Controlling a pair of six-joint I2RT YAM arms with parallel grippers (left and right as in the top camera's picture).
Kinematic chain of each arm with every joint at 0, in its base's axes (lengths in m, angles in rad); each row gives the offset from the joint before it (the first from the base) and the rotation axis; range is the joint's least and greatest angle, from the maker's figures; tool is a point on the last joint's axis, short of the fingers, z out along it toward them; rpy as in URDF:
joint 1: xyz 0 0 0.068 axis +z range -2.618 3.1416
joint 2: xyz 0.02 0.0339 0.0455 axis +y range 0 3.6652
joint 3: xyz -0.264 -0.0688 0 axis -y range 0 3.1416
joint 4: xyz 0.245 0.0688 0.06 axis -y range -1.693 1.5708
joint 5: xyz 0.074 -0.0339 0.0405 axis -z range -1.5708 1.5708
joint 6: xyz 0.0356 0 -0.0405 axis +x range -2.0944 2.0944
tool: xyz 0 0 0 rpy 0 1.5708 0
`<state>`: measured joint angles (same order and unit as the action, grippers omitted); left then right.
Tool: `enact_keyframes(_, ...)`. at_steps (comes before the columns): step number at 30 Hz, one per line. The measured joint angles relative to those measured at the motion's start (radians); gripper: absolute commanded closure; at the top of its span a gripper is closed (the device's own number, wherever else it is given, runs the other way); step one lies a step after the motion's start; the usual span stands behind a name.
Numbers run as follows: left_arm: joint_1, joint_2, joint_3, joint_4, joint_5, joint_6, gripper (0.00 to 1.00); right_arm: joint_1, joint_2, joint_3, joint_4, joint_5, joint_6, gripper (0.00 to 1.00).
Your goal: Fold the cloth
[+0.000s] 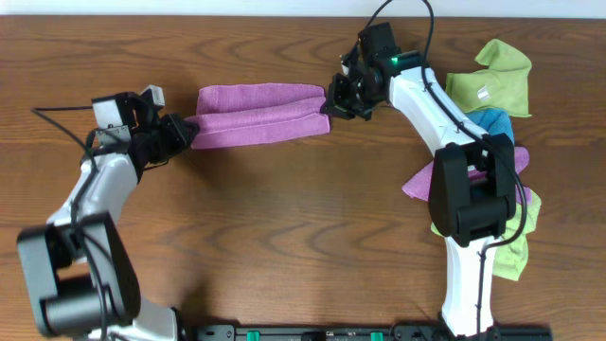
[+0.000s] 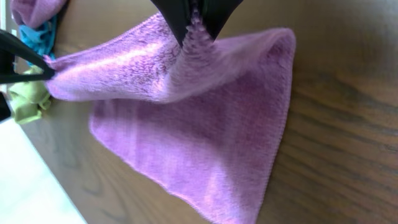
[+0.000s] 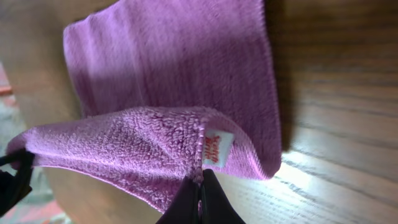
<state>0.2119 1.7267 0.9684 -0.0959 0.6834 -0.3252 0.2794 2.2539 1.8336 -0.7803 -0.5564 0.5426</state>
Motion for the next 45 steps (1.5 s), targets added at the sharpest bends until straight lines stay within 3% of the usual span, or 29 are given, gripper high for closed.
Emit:
enact_keyframes(6, -0.006, 0.194, 0.192, 0.011, 0.025, -0.015, 0.94, 0.0, 0.0, 0.0, 0.121, 0.039, 0.049, 0.98)
enact_keyframes(20, -0.034, 0.417, 0.508, -0.029, 0.061, -0.011, 0.94, 0.0, 0.005, 0.0, 0.357, 0.084, 0.12, 0.99)
enact_keyframes(31, -0.039, 0.417, 0.523, -0.302, 0.042, 0.099, 0.94, 0.0, 0.033, 0.0, 0.235, 0.039, 0.127, 0.98)
enact_keyframes(39, -0.038, 0.417, 0.523, -0.37, -0.008, 0.148, 0.94, 0.0, 0.033, 0.0, 0.183, 0.019, 0.126, 0.98)
enact_keyframes(40, -0.038, 0.417, 0.523, -0.369, -0.011, 0.15, 0.84, 0.0, 0.033, 0.0, 0.182, 0.018, 0.126, 0.95)
enact_keyframes(41, -0.038, 0.417, 0.523, -0.366, -0.017, 0.149, 0.27, 0.0, 0.033, 0.0, 0.182, 0.019, 0.125, 0.6)
enact_keyframes(42, -0.038, 0.417, 0.523, -0.365, -0.022, 0.159, 0.14, 0.0, 0.033, 0.0, 0.182, 0.018, 0.124, 0.31)
enact_keyframes(43, -0.038, 0.417, 0.523, -0.367, -0.029, 0.166, 0.14, -0.001, 0.033, 0.0, 0.183, 0.018, 0.115, 0.28)
enact_keyframes(45, -0.036, 0.417, 0.529, -0.394, -0.038, 0.181, 0.11, -0.005, 0.033, 0.0, 0.186, 0.018, 0.074, 0.34)
